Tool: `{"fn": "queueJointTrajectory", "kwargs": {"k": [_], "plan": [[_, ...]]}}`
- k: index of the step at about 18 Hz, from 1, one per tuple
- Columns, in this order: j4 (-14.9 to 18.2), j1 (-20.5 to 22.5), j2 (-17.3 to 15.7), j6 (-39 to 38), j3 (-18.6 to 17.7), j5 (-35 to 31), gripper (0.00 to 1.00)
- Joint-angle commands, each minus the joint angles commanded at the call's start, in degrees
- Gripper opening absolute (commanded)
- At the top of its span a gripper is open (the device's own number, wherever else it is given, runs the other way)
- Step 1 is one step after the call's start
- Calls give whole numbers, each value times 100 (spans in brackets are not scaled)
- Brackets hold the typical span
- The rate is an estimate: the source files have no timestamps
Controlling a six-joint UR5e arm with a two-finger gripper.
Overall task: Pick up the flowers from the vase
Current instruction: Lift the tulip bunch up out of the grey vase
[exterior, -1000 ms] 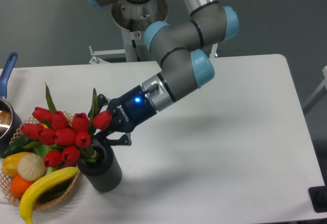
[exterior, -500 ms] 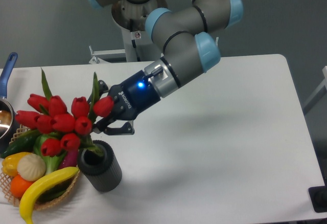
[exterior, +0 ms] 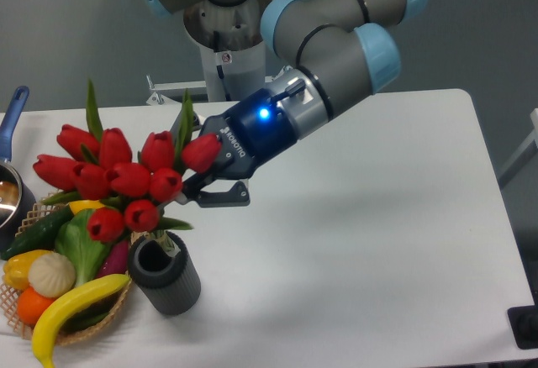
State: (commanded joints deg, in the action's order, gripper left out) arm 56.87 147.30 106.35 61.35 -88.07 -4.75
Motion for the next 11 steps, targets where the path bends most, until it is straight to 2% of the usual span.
{"fn": "queueJointTrajectory", "kwargs": {"k": [8,10,11], "plan": [[-26,659,61,9,62,-43,23],[-26,774,53,26,62,-454,23],[-26,835,35,35,62,-874,23]]}}
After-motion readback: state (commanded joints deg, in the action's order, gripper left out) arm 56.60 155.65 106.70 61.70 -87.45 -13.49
